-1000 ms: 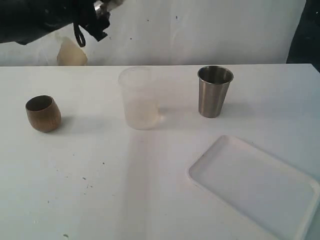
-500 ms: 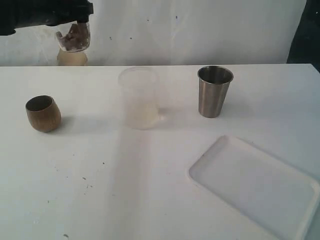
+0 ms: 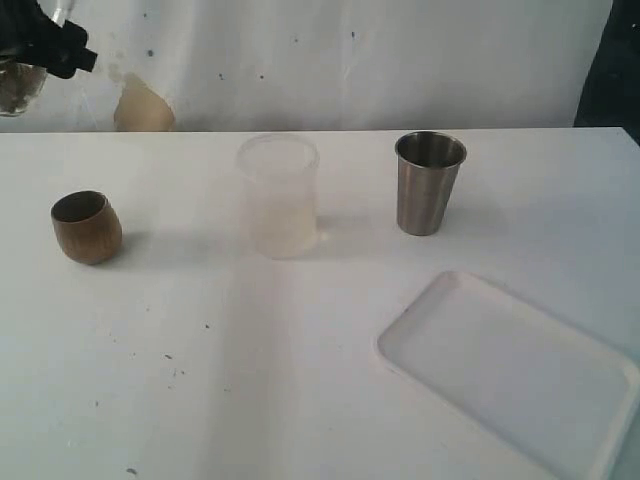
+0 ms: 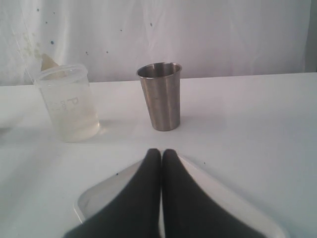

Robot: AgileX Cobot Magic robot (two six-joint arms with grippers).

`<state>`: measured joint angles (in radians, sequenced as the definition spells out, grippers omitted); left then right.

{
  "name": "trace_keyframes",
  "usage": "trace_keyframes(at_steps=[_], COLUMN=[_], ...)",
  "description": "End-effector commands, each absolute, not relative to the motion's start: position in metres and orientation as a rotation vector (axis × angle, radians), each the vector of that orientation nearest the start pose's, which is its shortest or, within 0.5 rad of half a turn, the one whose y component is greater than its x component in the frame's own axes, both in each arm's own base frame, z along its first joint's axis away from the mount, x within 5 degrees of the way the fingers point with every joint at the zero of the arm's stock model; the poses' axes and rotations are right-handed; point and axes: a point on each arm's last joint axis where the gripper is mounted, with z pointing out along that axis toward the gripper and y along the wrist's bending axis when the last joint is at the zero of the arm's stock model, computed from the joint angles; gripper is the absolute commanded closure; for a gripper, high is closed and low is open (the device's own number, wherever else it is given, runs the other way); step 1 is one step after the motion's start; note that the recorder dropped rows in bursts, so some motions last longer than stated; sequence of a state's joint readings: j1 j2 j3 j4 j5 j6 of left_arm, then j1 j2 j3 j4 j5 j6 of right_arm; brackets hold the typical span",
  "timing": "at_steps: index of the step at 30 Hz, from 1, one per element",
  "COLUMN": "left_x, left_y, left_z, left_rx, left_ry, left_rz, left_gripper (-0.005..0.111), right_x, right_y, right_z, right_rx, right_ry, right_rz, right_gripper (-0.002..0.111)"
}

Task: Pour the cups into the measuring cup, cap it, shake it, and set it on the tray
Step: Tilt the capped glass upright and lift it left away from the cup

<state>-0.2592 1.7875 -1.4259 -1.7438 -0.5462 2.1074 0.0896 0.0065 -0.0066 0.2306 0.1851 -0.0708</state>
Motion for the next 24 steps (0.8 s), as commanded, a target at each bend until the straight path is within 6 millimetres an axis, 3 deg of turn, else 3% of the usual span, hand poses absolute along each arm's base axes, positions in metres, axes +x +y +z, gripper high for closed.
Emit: trace_keyframes(at_steps=[1,3,8,12,14,19,24], left_x=[0.409,0.407,0.400,0.396,0.394,0.382,0.359], left_y=[-0.076,-0.083,-0.106,-0.103,-0.095,-0.078,-0.090], left_z=[0.336,0.337,0.339,0.335,0.332,0.340,0.352], left_rx=[0.248,0.246,0.266,0.253,0.385,0.688,1.022], left_ry=[1.864,1.850,1.798,1.790,1.858,2.065,2.117], left_rz=[0.519,0.425,-0.083,-0.491,-0.647,-0.711,-0.829], left_gripper=[0.107,0.107,0.107,0.107,0.107,0.107,0.107], right_x=[0.055,0.055,0.055,0.055,0.055,0.055,0.055], right_y=[0.009,0.009,0.009,0.009,0.009,0.009,0.009], right_z=[0.197,0.197,0.197,0.197,0.197,0.197,0.197], right_rx=[0.018,0.018,0.018,0.018,0.018,0.018,0.018], right_ry=[1.661,1.661,1.661,1.661,1.661,1.661,1.661], right_rz=[0.217,0.217,0.217,0.217,0.217,0.217,0.217], right_gripper=[0.108,0.108,0.108,0.108,0.108,0.108,0.108])
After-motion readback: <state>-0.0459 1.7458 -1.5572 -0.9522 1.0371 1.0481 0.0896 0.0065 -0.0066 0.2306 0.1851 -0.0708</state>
